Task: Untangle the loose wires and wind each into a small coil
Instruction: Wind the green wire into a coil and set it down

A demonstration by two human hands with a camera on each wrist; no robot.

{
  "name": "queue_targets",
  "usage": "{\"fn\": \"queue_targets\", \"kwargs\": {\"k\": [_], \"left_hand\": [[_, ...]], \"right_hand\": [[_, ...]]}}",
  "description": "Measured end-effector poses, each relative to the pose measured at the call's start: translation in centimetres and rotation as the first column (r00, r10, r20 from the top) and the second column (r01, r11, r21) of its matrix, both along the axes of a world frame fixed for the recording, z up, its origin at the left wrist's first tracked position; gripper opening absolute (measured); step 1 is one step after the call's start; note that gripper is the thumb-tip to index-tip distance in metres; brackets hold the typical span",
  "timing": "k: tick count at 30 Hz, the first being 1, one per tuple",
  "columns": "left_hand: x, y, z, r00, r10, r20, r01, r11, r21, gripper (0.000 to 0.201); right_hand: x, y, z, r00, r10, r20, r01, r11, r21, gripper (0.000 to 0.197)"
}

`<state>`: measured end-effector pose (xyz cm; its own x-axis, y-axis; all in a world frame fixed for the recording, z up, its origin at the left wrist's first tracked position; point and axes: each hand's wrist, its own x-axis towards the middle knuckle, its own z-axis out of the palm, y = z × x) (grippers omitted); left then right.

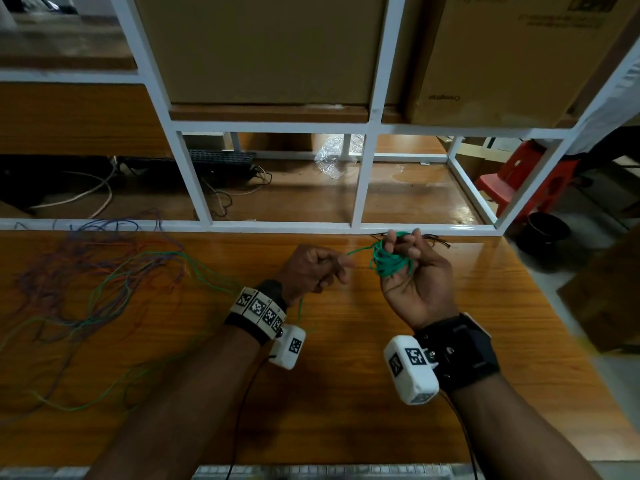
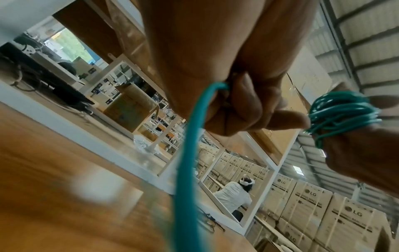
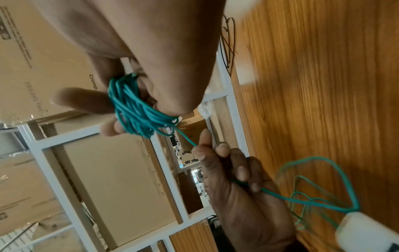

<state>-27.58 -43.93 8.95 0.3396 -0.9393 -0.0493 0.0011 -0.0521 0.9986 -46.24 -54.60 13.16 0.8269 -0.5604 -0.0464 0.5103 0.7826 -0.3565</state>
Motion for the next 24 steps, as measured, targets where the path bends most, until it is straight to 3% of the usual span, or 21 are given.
{"fn": "queue_targets", "kwargs": {"k": [4, 10, 12, 14, 15, 16, 17, 18, 19, 20, 21, 24], "left_hand": [[0.0, 0.5, -0.5, 0.992, 0.082, -0.098, -0.081, 0.997, 0.008, 0.025], [0.6, -0.4, -0.4, 0.965, 0.254, -0.071, -0.233, 0.946, 0.226, 0.028], [0.5, -0.3, -0.4, 0.981, 0.182, -0.062, -0.159, 0.951, 0.264, 0.027], [-0.5, -0.1, -0.1, 0.998, 0.056, -0.039, -0.043, 0.959, 0.281, 0.026], [-1.2, -0.1, 0.3, 1.000, 0.006, -0.007, -0.004, 0.961, 0.276, 0.025], [-1.8, -0.2, 0.5, 0.999, -0.020, 0.038, 0.009, 0.964, 0.265, 0.024], [-2.2, -0.3, 0.8, 0.995, -0.030, 0.093, 0.006, 0.968, 0.250, 0.022], [-2.4, -0.5, 1.0, 0.986, -0.036, 0.164, -0.003, 0.973, 0.231, 0.021], [-2.3, -0.5, 1.0, 0.967, -0.047, 0.250, -0.007, 0.977, 0.211, 0.021], [-2.0, -0.4, 1.0, 0.935, -0.062, 0.350, -0.008, 0.981, 0.194, 0.023], [-1.5, -0.3, 1.0, 0.891, -0.078, 0.448, -0.013, 0.981, 0.196, 0.027], [0.4, 0.3, 1.2, 0.775, -0.130, 0.618, -0.037, 0.968, 0.249, 0.018]], "right_hand": [[1.2, -0.5, 1.0, 0.986, -0.166, -0.007, 0.165, 0.976, 0.142, 0.033], [3.5, 0.0, 3.4, 0.920, -0.387, -0.062, 0.382, 0.851, 0.360, 0.035], [4.5, -0.2, 3.4, 0.884, -0.448, -0.134, 0.467, 0.840, 0.274, 0.028], [5.0, -0.9, 1.7, 0.801, -0.540, -0.258, 0.556, 0.831, -0.014, 0.022], [5.1, -1.2, 0.7, 0.709, -0.630, -0.316, 0.556, 0.775, -0.299, 0.023], [5.1, -1.4, -0.5, 0.593, -0.740, -0.318, 0.447, 0.631, -0.633, 0.029], [5.0, -1.7, -1.9, 0.510, -0.821, -0.256, 0.215, 0.409, -0.887, 0.035], [4.7, -1.9, -3.0, 0.484, -0.855, -0.188, -0.055, 0.185, -0.981, 0.037], [4.4, -2.1, -3.9, 0.513, -0.843, -0.160, -0.289, 0.006, -0.957, 0.036], [4.0, -2.3, -4.5, 0.563, -0.807, -0.179, -0.457, -0.123, -0.881, 0.034], [3.4, -2.5, -5.0, 0.612, -0.755, -0.235, -0.558, -0.201, -0.805, 0.035], [1.6, -2.8, -4.7, 0.668, -0.591, -0.453, -0.687, -0.253, -0.682, 0.044]]}}
